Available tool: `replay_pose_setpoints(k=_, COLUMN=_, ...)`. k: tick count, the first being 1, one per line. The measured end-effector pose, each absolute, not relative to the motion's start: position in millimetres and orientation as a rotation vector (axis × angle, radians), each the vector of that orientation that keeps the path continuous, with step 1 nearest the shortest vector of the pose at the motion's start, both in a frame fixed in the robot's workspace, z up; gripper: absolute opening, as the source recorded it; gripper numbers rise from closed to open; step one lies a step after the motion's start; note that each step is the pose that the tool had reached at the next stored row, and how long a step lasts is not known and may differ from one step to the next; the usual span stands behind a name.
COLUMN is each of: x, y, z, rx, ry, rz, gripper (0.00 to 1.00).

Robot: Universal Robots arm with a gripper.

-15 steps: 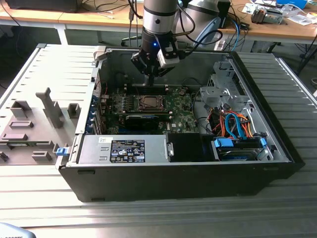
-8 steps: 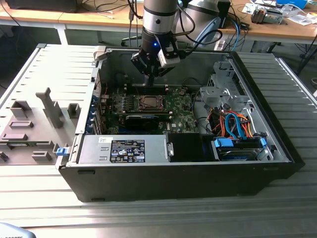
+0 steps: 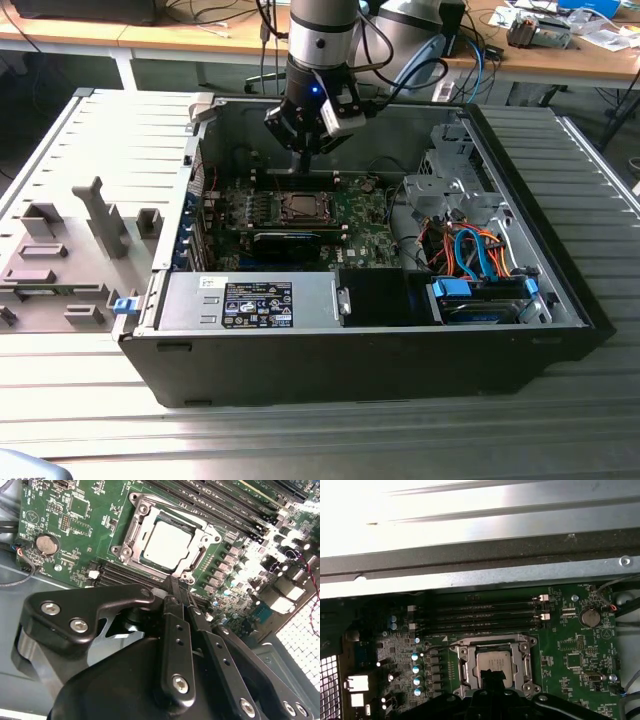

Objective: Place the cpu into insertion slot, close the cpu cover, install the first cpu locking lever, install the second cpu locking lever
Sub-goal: 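Install the first cpu locking lever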

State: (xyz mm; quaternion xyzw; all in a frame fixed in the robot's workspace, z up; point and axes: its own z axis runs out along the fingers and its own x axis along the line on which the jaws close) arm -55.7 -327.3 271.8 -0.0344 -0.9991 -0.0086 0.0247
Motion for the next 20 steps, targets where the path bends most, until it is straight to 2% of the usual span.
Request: replay_pose_setpoints(k=20, x=-55.8, y=-327.2, z=271.6, rx=-0.017, ry=-3.102, rz=-0.025, gripper=0.11)
